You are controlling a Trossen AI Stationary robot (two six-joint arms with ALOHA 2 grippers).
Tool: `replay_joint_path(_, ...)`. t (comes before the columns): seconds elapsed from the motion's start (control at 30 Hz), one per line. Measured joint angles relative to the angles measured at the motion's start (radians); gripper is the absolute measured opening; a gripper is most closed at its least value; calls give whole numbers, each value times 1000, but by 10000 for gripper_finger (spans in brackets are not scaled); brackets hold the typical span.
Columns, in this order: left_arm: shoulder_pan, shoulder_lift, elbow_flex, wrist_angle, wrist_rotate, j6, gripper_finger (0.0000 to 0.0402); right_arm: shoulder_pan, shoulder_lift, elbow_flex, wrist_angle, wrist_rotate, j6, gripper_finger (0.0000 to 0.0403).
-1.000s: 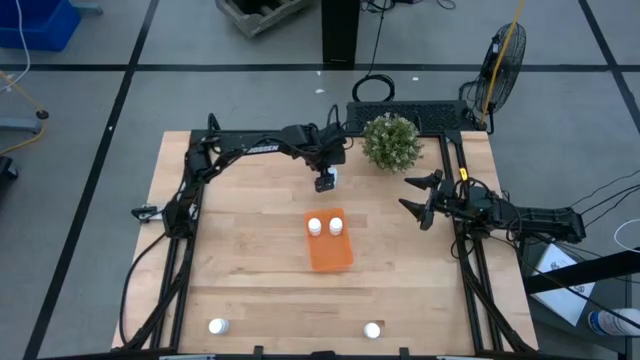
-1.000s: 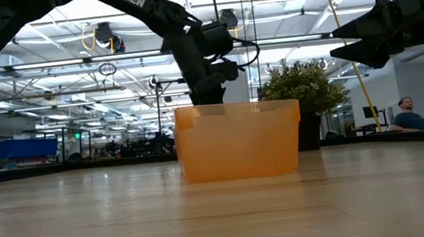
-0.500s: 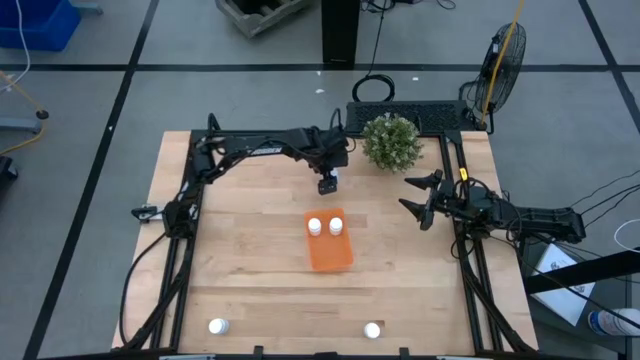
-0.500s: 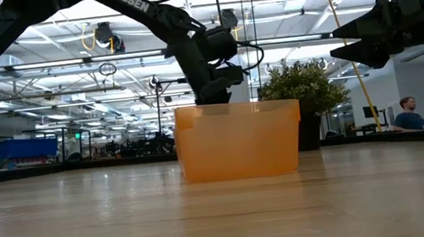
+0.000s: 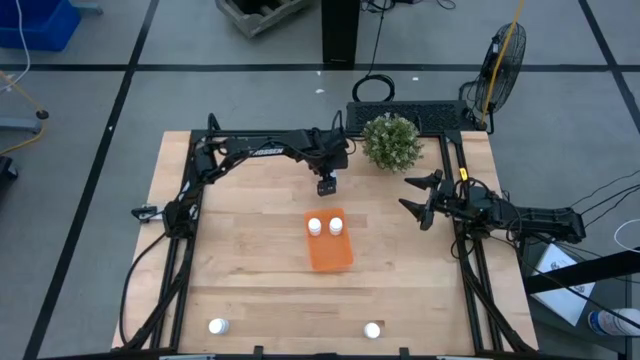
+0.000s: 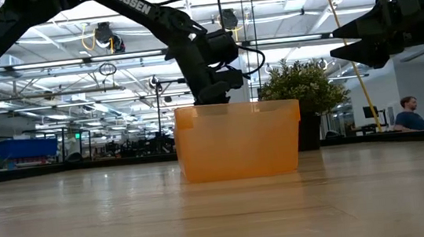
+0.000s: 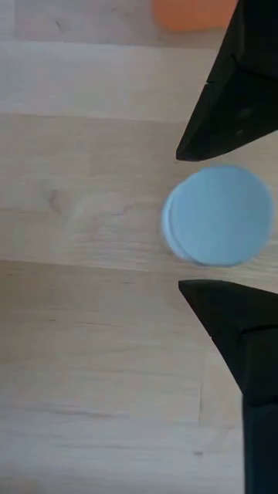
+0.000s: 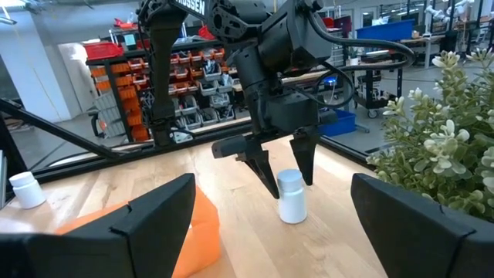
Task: Pick and place pill bottles into a basket
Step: Put the white pill bottle into the orange container
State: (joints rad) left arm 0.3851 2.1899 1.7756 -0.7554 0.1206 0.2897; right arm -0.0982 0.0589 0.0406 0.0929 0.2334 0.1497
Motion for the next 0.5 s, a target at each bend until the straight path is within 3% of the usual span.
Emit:
replay_joint_path(0.23, -1, -2, 1, -49, -6, 22, 160, 0, 0, 0, 0, 0, 0, 339)
replay_joint_path(0.5, -16, -18, 0, -46, -35, 108, 159, 0, 0, 0, 0, 0, 0, 339)
